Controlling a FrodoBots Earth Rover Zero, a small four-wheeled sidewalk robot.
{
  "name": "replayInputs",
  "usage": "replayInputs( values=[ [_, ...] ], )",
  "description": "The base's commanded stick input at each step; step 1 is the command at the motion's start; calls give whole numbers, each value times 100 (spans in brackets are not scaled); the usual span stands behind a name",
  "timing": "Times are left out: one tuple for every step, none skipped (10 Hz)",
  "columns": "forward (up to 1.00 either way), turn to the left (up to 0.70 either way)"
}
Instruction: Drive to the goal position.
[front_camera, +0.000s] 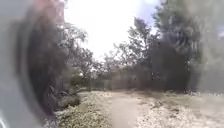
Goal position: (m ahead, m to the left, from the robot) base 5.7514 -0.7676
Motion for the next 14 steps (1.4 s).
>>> replayInputs(
  values=[
    [70,0],
    [70,0],
    [70,0],
    [70,0],
    [70,0],
    [70,0],
    [70,0],
    [70,0],
    [70,0],
    [70,0],
    [70,0],
    [70,0],
    [70,0],
    [70,0]
  ],
)
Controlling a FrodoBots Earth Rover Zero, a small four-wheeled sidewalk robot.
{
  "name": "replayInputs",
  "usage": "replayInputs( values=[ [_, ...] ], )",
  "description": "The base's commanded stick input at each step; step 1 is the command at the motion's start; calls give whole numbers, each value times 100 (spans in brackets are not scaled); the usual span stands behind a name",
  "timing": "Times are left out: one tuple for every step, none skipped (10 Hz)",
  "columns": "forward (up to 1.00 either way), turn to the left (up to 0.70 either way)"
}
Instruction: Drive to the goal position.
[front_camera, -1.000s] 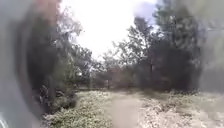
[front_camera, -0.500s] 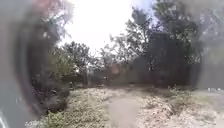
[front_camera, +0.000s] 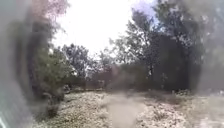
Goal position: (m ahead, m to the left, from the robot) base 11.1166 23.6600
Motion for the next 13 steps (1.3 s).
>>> replayInputs(
  values=[
    [70,0],
    [70,0],
    [70,0],
    [70,0],
    [70,0],
    [70,0],
    [70,0],
    [70,0],
    [70,0],
    [70,0],
    [70,0],
    [70,0],
    [70,0]
  ],
)
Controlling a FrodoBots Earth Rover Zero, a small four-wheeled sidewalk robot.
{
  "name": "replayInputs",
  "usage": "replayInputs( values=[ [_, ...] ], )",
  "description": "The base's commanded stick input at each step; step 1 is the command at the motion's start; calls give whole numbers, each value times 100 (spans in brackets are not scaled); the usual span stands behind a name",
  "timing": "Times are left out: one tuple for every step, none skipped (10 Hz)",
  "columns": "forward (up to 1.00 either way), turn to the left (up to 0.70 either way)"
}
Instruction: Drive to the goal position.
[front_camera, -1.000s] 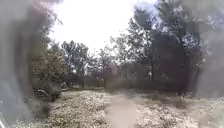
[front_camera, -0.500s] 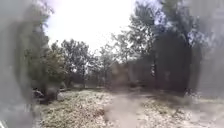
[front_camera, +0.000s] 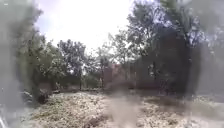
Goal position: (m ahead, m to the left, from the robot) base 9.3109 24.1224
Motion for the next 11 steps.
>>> replayInputs(
  values=[
    [70,0],
    [70,0],
    [70,0],
    [70,0],
    [70,0],
    [70,0],
    [70,0],
    [70,0],
    [70,0],
    [70,0],
    [70,13]
  ],
)
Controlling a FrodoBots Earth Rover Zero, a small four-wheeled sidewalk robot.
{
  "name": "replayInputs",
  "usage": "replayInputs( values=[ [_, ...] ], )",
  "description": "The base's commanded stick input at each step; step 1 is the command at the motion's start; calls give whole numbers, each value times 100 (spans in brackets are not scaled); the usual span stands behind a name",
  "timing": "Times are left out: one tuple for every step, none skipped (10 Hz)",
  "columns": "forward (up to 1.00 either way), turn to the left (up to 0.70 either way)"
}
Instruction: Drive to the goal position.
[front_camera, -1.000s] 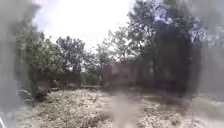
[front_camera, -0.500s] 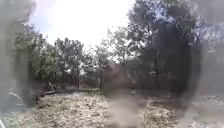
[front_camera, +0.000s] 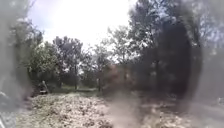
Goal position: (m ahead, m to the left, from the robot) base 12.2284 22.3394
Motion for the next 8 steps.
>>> replayInputs(
  values=[
    [70,35],
    [70,35],
    [70,35],
    [70,35],
    [70,10],
    [70,0],
    [70,0],
    [70,0]
  ],
)
